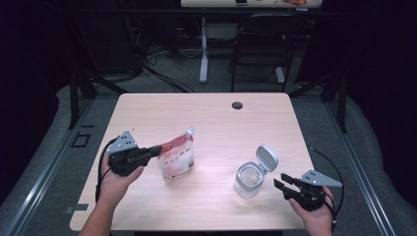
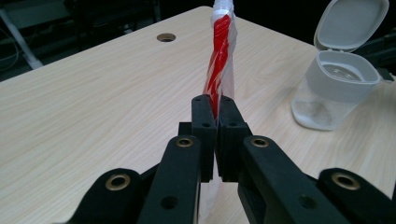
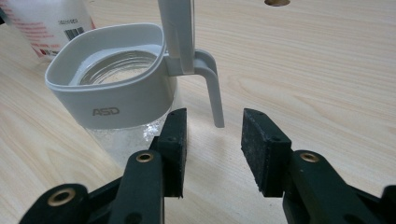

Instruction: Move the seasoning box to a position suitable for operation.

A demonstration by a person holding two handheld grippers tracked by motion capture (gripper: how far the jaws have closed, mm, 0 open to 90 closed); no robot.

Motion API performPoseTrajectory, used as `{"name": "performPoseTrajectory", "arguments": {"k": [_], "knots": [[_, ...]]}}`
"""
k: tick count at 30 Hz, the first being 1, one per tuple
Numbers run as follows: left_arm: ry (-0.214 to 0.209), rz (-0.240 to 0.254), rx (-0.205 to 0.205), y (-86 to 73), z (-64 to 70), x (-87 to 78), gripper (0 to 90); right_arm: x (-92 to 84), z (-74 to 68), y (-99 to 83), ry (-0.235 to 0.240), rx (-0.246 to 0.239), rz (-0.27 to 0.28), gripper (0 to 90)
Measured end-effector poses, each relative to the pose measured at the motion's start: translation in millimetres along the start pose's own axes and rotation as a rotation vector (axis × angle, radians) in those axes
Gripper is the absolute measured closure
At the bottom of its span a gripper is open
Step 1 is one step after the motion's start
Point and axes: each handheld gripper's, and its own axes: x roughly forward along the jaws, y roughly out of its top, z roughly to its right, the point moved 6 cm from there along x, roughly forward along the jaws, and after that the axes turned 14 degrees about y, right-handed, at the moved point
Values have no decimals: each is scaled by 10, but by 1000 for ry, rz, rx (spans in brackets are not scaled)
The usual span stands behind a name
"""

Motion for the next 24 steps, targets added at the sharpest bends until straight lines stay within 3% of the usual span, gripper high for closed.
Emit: {"name": "performPoseTrajectory", "arguments": {"k": [14, 24], "knots": [[12, -12, 57, 98, 54, 23, 900, -10, 46, -6, -4, 19, 13, 611], [-15, -12, 96, 156, 197, 12, 900, -46, 74, 6, -11, 38, 40, 605]]}}
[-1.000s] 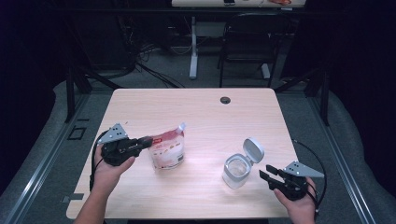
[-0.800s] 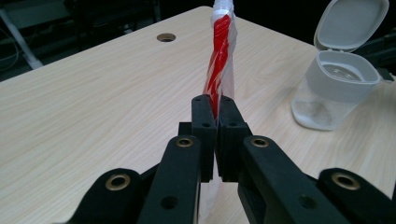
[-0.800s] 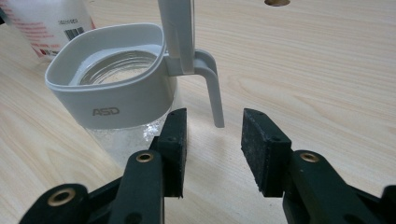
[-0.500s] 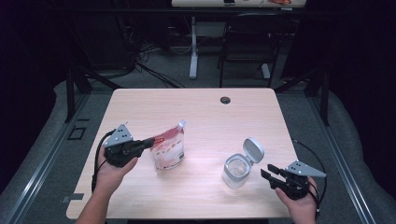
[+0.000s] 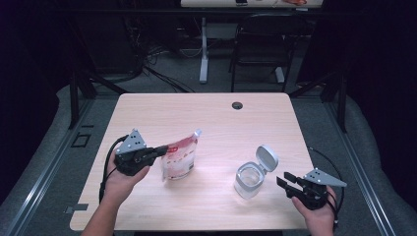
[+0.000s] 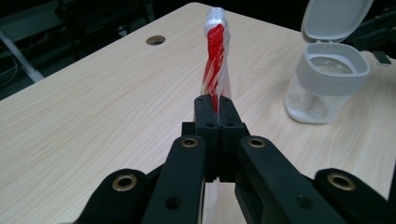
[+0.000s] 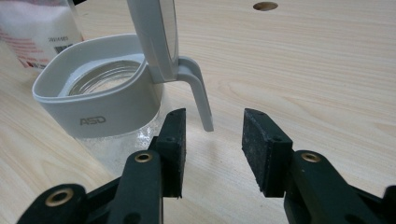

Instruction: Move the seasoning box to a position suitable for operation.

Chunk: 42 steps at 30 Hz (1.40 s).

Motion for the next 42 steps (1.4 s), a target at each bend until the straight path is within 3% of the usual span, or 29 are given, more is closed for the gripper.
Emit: {"name": "performPoseTrajectory", "arguments": {"k": [13, 19, 27, 32, 42], "knots": [[-74, 21, 54, 117, 346, 46, 900, -9, 7, -5, 8, -8, -6, 612], [-145, 57, 63, 165, 518, 55, 900, -11, 6, 4, 8, -14, 2, 612], [-211, 59, 66, 117, 562, 60, 900, -18, -5, 12, 12, -16, 1, 612], [-193, 53, 70, 94, 541, 45, 900, -18, -15, 24, 12, -24, 2, 612], [-202, 30, 66, 27, 490, -8, 897, -41, -64, 98, 17, -46, 16, 593]]}}
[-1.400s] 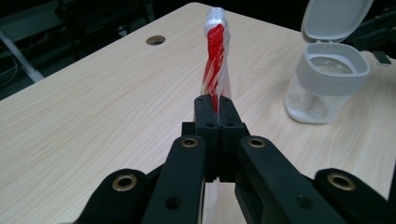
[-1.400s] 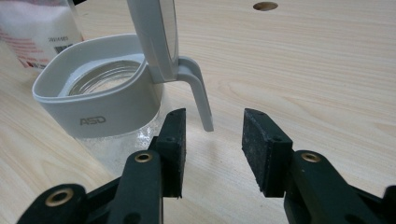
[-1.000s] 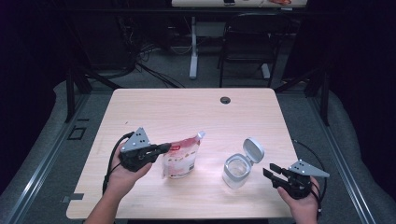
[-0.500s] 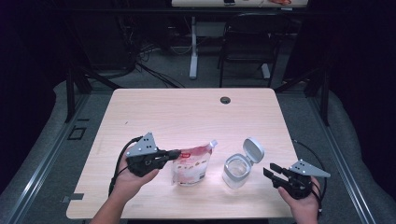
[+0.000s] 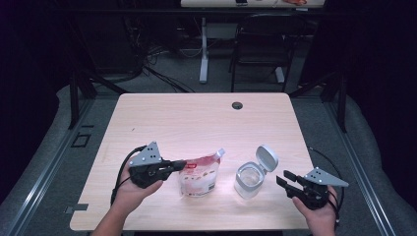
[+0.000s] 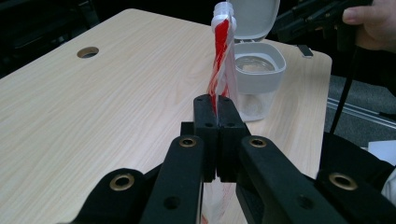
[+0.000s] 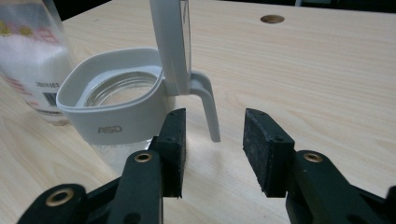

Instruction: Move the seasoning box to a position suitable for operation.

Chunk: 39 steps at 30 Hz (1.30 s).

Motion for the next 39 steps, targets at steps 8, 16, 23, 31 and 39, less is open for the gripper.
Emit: {"name": "performPoseTrajectory", "arguments": {"k": [8, 16, 23, 31, 39], "knots": [[5, -16, -4, -51, -45, -51, 877, -106, -80, 235, 41, -19, 41, 575], [22, -12, -30, -57, -63, -111, 770, -171, -243, 499, 98, -73, 38, 636], [45, -23, -40, -109, -73, -124, 743, -49, -515, 717, 166, -162, 23, 646], [77, -31, -28, -126, -99, -151, 789, 225, -728, 882, 233, -208, 1, 638], [105, -29, -40, -120, -134, -157, 791, 477, -927, 947, 297, -237, -24, 626]]}}
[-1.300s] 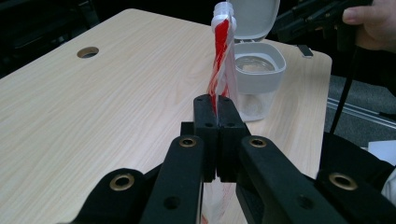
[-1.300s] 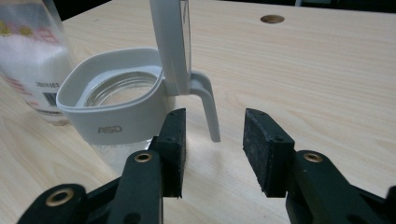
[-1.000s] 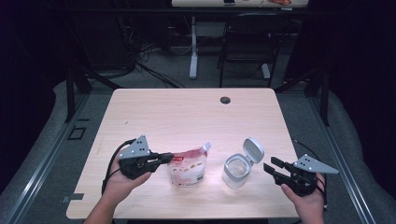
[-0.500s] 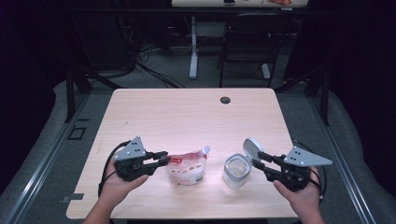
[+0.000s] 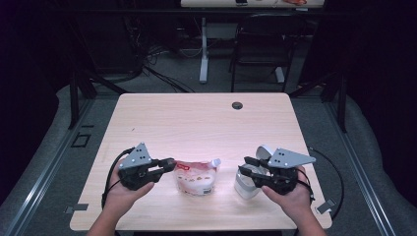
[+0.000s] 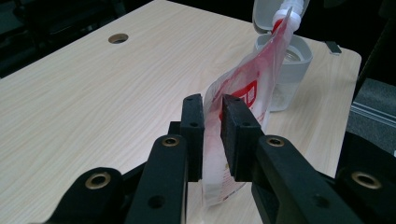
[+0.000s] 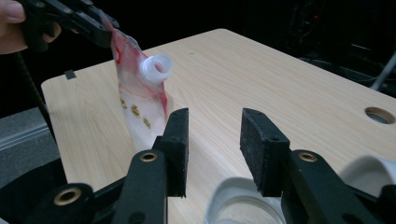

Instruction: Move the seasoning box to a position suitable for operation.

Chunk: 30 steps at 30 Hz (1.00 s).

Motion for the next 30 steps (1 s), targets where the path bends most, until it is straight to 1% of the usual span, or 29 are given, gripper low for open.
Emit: {"name": "performPoseTrajectory", "arguments": {"k": [2, 3, 5, 6, 8, 9, 13, 14, 16, 19, 22, 26, 30], "knots": [[1, 4, -3, -1, -2, 3, 787, 22, -5, 7, 0, -3, -8, 624], [3, 3, -4, -3, -7, 4, 781, 48, -13, 15, 9, -3, -7, 623], [10, 5, -11, -9, -16, 2, 767, 101, -35, 30, 31, -2, -24, 623], [10, 5, -11, -9, -16, 2, 761, 101, -35, 30, 31, -2, -24, 623], [13, 4, -12, -15, -22, 2, 754, 138, -49, 43, 46, -1, -30, 622], [10, 8, -14, -17, -21, 4, 739, 169, -69, 64, 66, -2, -34, 619], [10, 8, -20, -31, -23, 2, 723, 212, -96, 113, 84, -8, -31, 616], [6, 7, -24, -39, -23, 0, 714, 238, -113, 156, 100, -8, -23, 617], [4, 5, -23, -44, -23, -1, 706, 248, -122, 179, 106, -9, -22, 617], [11, 2, -25, -61, -23, 2, 672, 276, -137, 240, 116, -19, -25, 620], [2, -4, -30, -82, -21, 5, 651, 324, -150, 301, 129, -26, -34, 621], [0, -11, -31, -113, -26, 18, 645, 360, -166, 349, 139, -33, -36, 621], [-1, -13, -40, -135, -35, 27, 645, 420, -171, 383, 147, -38, -53, 617]]}}
